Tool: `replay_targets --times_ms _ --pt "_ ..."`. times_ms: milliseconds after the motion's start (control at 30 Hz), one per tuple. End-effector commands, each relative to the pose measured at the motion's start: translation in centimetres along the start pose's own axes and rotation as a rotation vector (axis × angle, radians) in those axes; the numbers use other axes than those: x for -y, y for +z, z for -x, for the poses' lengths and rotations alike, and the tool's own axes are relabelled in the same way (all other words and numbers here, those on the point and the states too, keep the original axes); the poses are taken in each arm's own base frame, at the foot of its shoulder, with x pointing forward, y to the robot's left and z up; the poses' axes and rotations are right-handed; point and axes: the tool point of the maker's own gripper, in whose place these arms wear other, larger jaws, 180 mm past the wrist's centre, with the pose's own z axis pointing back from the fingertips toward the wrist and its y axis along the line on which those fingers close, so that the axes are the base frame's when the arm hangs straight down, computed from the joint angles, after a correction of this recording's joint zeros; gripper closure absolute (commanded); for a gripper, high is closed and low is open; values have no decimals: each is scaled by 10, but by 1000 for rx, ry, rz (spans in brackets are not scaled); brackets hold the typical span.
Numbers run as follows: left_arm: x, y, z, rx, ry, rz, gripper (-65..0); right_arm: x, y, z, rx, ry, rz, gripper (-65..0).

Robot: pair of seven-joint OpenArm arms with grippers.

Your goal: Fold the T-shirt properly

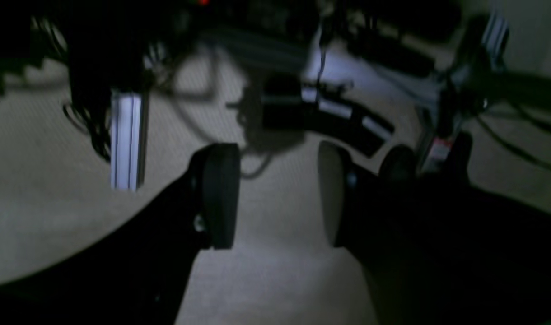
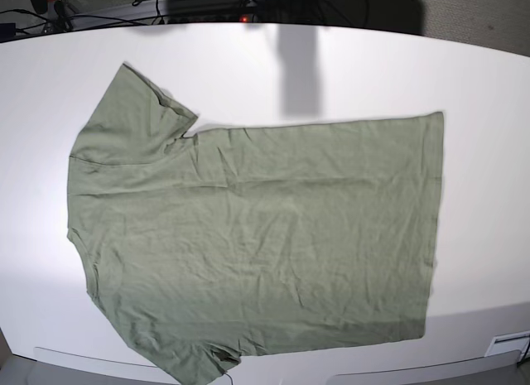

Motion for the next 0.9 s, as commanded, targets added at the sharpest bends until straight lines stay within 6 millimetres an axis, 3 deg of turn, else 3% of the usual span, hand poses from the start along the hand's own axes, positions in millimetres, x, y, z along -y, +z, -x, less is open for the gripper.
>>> replay_targets --times_ms 0,67,133,233,300,433,533,567,667,800,867 --pt "1 4 20 -39 -3 1 -202 6 7 17 -30 15 7 -287" --pt "1 3 17 -22 -2 1 -170 3 6 15 -26 9 -9 -286" --pt "1 3 17 -23 0 0 -1 -2 6 15 -26 0 -38 -242" --pt "1 3 14 -8 0 1 0 -3 6 15 -27 -2 -43 -70" --pt "1 4 7 37 0 1 0 -3 6 15 -27 -2 -42 -4" --pt "1 5 -4 100 1 1 0 -2 6 14 -21 -1 -40 -4" --pt "1 5 -7 109 0 1 -196 -2 6 14 -22 -2 -39 -82" --pt "1 5 -9 119 0 1 -228 -2 6 14 -23 -4 -38 -129" --pt "1 5 -14 149 1 1 -232 -3 4 13 -34 -10 -50 -231" --pt "1 7 -23 197 1 1 -219 -9 3 6 -6 -22 -83 -229" --pt "1 9 -33 256 1 1 -113 -13 3 -1 29 -30 -104 -181"
